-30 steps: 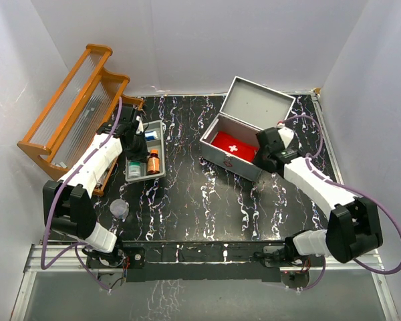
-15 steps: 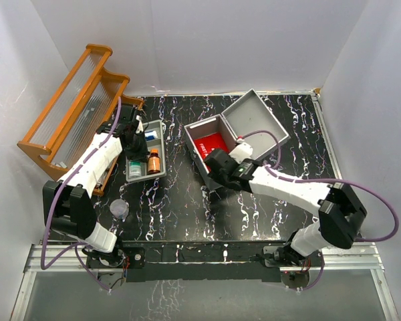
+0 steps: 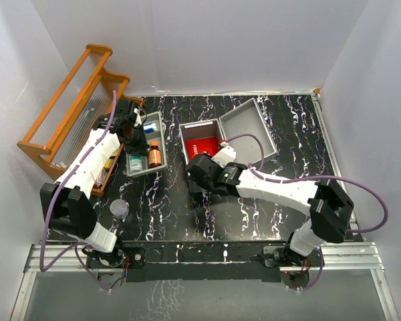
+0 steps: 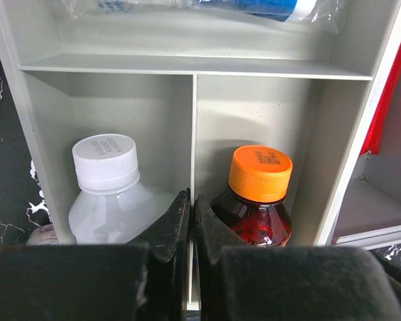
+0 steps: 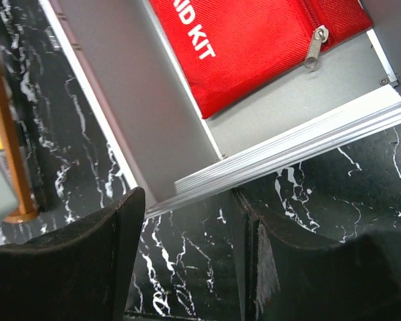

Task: Organize the medicine kit

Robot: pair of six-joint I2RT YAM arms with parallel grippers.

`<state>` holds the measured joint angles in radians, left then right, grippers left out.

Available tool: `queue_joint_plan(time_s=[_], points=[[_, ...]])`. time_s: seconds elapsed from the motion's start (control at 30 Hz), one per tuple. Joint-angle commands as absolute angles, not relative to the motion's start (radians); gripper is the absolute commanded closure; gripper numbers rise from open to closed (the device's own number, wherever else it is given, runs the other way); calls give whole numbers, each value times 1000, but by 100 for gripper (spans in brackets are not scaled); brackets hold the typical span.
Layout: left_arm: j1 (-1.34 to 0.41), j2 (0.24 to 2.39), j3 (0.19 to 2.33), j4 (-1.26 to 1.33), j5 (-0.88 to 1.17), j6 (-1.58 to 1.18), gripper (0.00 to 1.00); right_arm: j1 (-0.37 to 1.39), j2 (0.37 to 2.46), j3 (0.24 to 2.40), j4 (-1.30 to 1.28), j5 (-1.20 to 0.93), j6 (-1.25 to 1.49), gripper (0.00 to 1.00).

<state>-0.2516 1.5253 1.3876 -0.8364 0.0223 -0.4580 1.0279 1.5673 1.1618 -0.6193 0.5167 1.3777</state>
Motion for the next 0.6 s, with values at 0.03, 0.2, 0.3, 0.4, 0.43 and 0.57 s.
queue_joint_plan(time_s=[0.03, 0.2, 0.3, 0.4, 0.43, 0.57], points=[[-258, 1513, 1478, -872, 56, -503, 100, 1034, 1408, 1159, -568, 578, 1350, 47], [-312, 1545, 1524, -897, 23, -549, 100, 1034, 1314, 1162, -591, 608, 1220, 46], [-393, 1581, 1553, -900, -8, -608, 100, 1034, 1287, 1209, -644, 623, 1152, 47], [-464, 1628, 1602, -909, -38, -678, 100, 1034, 1249, 1229, -695, 658, 1128, 48], [-485, 1644, 1623, -919, -51, -706, 100, 1034, 1230, 1229, -703, 671, 1117, 48], [-574, 1695, 1704, -932, -108, -791, 100, 1034, 1143, 1215, -737, 717, 1085, 49]])
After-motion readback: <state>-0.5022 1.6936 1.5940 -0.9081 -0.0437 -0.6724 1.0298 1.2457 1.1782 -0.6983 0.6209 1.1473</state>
